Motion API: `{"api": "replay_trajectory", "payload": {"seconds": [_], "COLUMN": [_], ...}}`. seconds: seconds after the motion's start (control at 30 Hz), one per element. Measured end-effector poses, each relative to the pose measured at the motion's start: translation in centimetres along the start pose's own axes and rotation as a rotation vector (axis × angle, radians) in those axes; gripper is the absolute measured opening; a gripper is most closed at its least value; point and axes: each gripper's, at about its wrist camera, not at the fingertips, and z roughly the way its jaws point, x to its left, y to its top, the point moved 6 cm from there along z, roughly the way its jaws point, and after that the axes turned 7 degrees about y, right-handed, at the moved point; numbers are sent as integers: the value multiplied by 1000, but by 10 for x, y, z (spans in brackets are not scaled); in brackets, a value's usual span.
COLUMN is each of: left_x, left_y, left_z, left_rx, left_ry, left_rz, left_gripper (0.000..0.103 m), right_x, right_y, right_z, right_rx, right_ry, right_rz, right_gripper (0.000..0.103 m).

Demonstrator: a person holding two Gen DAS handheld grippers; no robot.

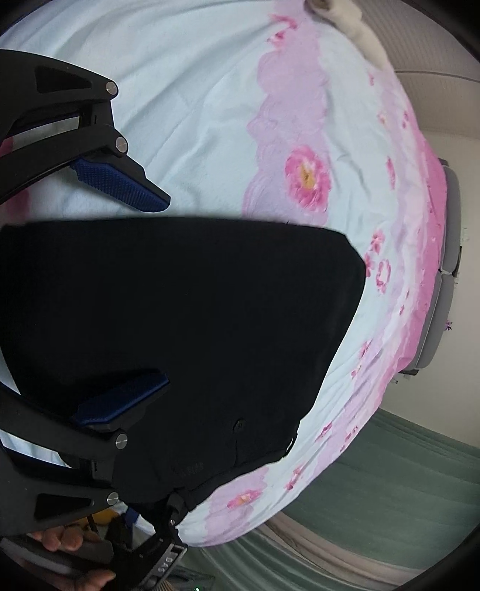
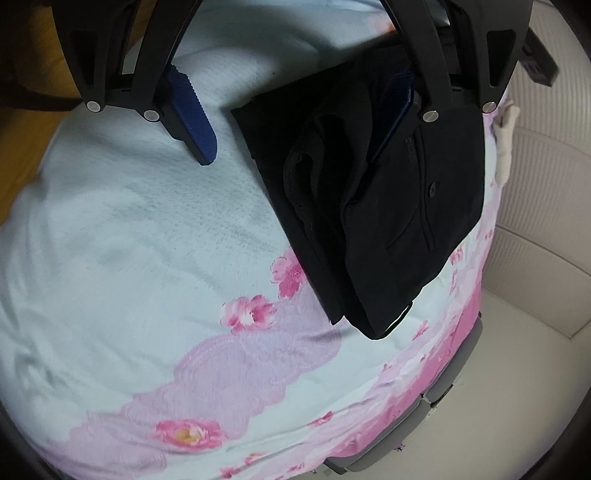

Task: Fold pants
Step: 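Grasp the folded trousers with the left gripper while the right gripper grips their other edge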

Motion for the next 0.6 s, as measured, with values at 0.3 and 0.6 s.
{"api": "replay_trajectory", "payload": {"seconds": [0.3, 0.6], "left_x": [-4, -8], "left_y": [-2, 6], "left_z": [7, -12], "left_rx": [9, -48], "left_ry": [-74, -50], "left_rz": [-77, -38], "left_gripper": [73, 25], "right_x": [5, 29], "right_y": [-1, 4], "right_z": [22, 10], "right_rx": [35, 22], "right_ry": [210, 291], "right_rz": [53, -4], "right_gripper": [84, 34]}}
